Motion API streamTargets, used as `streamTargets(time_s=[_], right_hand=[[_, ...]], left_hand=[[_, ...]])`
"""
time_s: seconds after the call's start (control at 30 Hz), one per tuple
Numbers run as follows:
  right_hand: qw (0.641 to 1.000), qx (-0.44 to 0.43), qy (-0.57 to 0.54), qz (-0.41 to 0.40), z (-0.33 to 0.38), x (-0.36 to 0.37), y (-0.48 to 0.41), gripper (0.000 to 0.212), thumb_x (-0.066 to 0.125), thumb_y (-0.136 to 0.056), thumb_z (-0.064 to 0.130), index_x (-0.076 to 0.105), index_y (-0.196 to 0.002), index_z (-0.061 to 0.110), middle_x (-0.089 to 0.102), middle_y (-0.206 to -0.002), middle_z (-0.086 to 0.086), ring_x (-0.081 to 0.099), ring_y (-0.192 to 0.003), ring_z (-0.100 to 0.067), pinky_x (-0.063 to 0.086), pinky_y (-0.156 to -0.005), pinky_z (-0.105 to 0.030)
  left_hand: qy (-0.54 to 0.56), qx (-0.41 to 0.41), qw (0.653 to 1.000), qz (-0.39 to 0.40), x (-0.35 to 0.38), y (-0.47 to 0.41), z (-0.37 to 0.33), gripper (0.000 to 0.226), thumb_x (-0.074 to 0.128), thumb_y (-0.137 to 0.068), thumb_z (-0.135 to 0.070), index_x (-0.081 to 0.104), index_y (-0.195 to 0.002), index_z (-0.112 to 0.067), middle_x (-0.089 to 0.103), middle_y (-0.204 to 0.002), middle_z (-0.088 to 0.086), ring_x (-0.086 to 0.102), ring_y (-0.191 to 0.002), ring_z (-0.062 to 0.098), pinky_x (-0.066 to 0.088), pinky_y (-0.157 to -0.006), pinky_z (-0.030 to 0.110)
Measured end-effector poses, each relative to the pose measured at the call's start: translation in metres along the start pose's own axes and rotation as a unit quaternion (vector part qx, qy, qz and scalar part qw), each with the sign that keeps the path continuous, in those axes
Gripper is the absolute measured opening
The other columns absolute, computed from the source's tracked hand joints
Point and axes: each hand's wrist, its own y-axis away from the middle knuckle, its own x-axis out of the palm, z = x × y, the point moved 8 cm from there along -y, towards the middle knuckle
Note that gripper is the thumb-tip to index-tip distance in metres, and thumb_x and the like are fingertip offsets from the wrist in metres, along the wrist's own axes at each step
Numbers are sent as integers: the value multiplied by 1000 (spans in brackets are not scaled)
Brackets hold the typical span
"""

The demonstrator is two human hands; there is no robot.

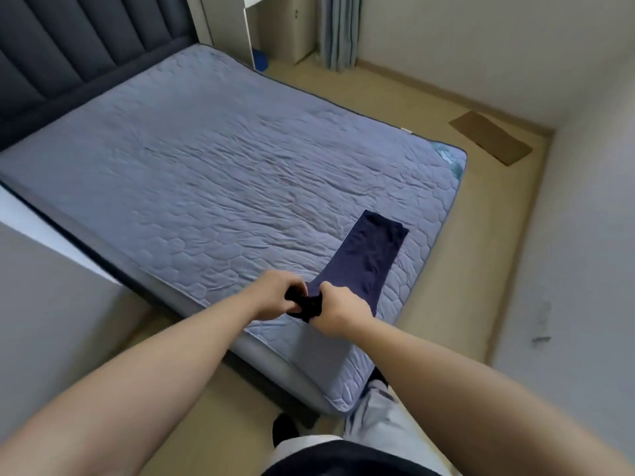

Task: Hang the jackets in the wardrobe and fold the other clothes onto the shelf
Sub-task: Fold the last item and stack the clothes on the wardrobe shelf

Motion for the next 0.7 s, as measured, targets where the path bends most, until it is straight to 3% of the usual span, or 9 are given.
streamTargets(time_s=[0.17, 0.3, 0.5, 0.7], right_hand=[[991, -59, 21, 122, 78, 95, 27, 39, 67, -85, 45, 42, -103, 21, 57, -92, 1, 56, -75, -21, 39, -51, -33], [974, -103, -7, 204, 131, 149, 48, 45, 73, -82, 40, 44, -109, 18, 54, -94, 1, 53, -79, -19, 36, -50, -30], [949, -122, -40, 287, 151, 172, 51, 43, 83, -75, 43, 48, -93, 25, 54, -89, 8, 51, -75, -9, 39, -55, -27], [954, -73, -66, 283, 90, 150, 12, 49, 83, -73, 39, 46, -101, 23, 54, -90, 8, 54, -77, -12, 46, -61, -30]], left_hand=[[-22, -76, 988, 132, 33, 77, 72, 33, 85, -69, -16, 77, -99, -27, 75, -92, -11, 68, -82, 4, 54, -73, 20], [71, -185, 955, 219, 50, 132, 129, 30, 85, -71, 0, 74, -89, -21, 73, -84, -3, 71, -64, 9, 57, -57, 24], [116, -274, 909, 293, 60, 157, 154, 41, 89, -70, 1, 71, -105, -6, 71, -111, 16, 75, -72, 23, 63, -65, 37], [88, -253, 912, 311, 64, 90, 124, 49, 87, -71, 3, 69, -114, -11, 71, -116, 13, 74, -89, 28, 63, -80, 40]])
